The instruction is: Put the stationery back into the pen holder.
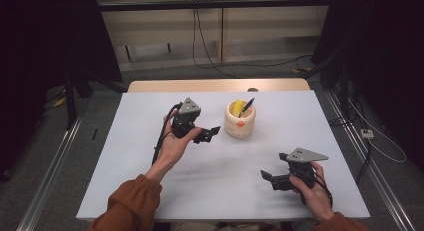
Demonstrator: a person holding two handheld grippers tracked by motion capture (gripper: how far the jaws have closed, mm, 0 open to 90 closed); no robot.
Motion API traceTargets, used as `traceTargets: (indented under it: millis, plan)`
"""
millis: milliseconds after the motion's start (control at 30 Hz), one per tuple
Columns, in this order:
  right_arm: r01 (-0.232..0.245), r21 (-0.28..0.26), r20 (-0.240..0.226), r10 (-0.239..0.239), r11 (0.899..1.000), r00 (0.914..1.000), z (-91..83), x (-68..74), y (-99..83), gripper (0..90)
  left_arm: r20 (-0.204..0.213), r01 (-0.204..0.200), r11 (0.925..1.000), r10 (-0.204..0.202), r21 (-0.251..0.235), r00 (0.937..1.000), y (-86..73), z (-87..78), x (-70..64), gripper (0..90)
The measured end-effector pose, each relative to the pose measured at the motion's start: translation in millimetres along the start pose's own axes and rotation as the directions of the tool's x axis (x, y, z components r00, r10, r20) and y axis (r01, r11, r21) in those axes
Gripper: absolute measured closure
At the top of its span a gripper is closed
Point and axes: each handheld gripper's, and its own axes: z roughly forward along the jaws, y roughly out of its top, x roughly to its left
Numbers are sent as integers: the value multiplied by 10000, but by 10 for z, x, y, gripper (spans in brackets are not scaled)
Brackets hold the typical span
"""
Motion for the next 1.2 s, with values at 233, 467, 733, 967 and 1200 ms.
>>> traceTargets:
  millis: [233,467,733,967,1200]
  plan:
    - [11,27,3,-11,10000,10000,5,3,1,60,-116,322,9995,-323,-68,9994,-169,-210,9,72]
    - [-4,40,7,4,10000,10000,10,2,2,59,-510,392,9992,-391,3,9979,-360,-410,23,72]
    - [-14,67,32,14,10000,10000,13,2,1,59,-1074,128,9999,-137,-87,9941,-562,-613,-4,69]
    - [-23,67,27,23,10000,10000,14,2,0,59,-1291,386,9993,-385,-17,9909,-819,-808,16,69]
    - [0,94,47,-1,10000,10000,31,5,1,59,-1640,975,9946,-1022,-365,9812,-1031,-943,-39,69]
